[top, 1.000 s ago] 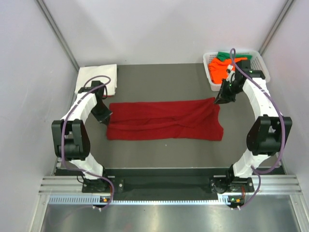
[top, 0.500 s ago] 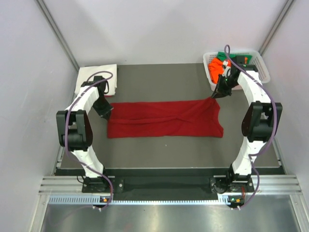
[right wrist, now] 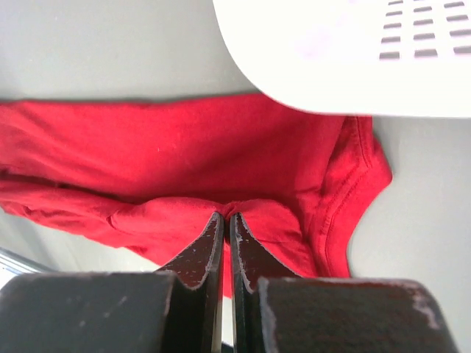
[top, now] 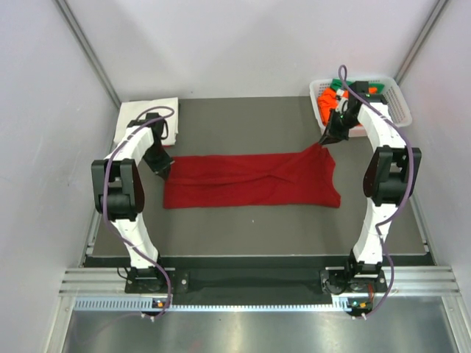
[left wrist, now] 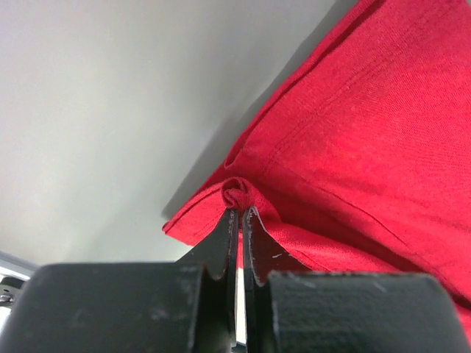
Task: Fold and stack the t-shirts
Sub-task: Fold the tshirt
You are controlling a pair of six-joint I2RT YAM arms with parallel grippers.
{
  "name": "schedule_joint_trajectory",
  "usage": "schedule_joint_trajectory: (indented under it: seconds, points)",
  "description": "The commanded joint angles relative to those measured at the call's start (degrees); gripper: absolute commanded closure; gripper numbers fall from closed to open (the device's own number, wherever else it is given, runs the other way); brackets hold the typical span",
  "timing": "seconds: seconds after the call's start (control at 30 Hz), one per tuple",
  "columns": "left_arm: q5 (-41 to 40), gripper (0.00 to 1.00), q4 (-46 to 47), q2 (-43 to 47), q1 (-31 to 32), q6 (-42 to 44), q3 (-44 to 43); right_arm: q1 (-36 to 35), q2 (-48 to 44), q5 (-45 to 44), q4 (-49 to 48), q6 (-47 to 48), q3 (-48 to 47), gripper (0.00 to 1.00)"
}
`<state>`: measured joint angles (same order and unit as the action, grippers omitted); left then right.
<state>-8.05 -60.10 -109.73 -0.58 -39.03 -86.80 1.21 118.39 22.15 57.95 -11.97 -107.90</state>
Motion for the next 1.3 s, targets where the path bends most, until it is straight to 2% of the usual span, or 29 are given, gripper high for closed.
schedule_joint_trajectory:
  seconds: [0.0, 0.27, 0.3, 0.33, 0.37, 0.43, 0.47, 0.53, 0.57, 0.67, 0.73, 0.8, 0.87, 1.03, 1.13, 1.17, 1.27]
  points:
    - [-1.52, 1.0, -0.9, -0.83, -0.04, 0.53, -2.14, -0.77, 1.14, 0.26, -1.26, 0.72, -3.63, 1.0]
    - [-1.7, 1.0, -1.08, -3.38, -0.04, 0.53, -4.6, -0.77, 3.95, 1.05, -1.44, 0.28, -6.8, 1.0]
    - [-1.88, 0.99, -1.08, -3.64, 0.05, 0.53, -4.78, -0.77, 4.3, 1.14, -1.53, 0.02, -7.5, 1.0]
    - [-2.23, 0.91, -1.16, -3.73, 0.05, 0.88, -4.95, -0.77, 4.74, 1.23, -1.7, -0.07, -7.76, 0.99]
    - [-2.75, 0.83, -1.34, -3.73, 0.05, 1.14, -5.39, -2.43, 4.92, 1.23, -1.88, -0.34, -8.03, 0.91]
    - [-4.59, 0.75, -3.26, -3.21, 0.05, 2.11, -6.7, -2.45, 4.23, -0.26, -0.13, -1.3, -9.08, 0.75]
    - [-5.47, 0.68, -4.06, -2.68, 0.05, 2.55, -8.36, -2.53, 2.83, -2.79, 0.92, -1.48, -8.48, 0.6]
    - [-6.62, 0.61, -5.29, 0.12, 0.05, 4.3, -9.17, -2.62, -4.43, -4.83, 0.41, -1.48, -1.56, 0.47]
    - [-6.62, 0.59, -5.82, 1.18, 0.05, 4.66, -9.26, -2.53, -7.09, -6.66, -0.12, -1.48, 1.26, 0.36]
    - [-3.04, 0.59, -4.52, 6.8, 0.4, 6.15, -5.59, -2.27, -15.54, -7.47, -0.91, -0.34, 12.42, 0.26]
    - [3.44, 0.59, -2.32, 11.72, 2.51, 6.85, -1.64, -1.57, -22.1, -7.04, -3.35, -0.86, 22.26, 0.25]
    - [7.77, 0.64, 2.69, 16.01, 4.0, 6.33, 6.36, 0.61, -26.43, -6.07, -5.91, -1.48, 32.07, 0.25]
    - [12.78, 0.64, 7.51, 18.23, 6.1, 5.1, 13.72, 1.51, -31.27, -6.33, -7.76, -1.13, 37.03, 0.25]
    - [15.09, 0.65, 10.26, 17.36, 7.52, 5.36, 18.25, 6.69, -36.91, -4.67, -10.4, 0.01, 48.3, 0.27]
    - [14.91, 0.68, 11.23, 15.17, 7.52, 5.28, 18.07, 7.14, -37.26, -4.66, -12.24, 0.63, 50.85, 0.37]
    - [14.91, 0.71, 11.4, 14.81, 7.61, 5.1, 18.16, 7.05, -37.27, -4.49, -13.56, 0.63, 51.38, 0.45]
    - [14.56, 0.72, 11.32, 13.76, 7.61, 5.1, 18.78, 7.05, -36.83, -3.7, -15.58, 0.54, 52.79, 0.55]
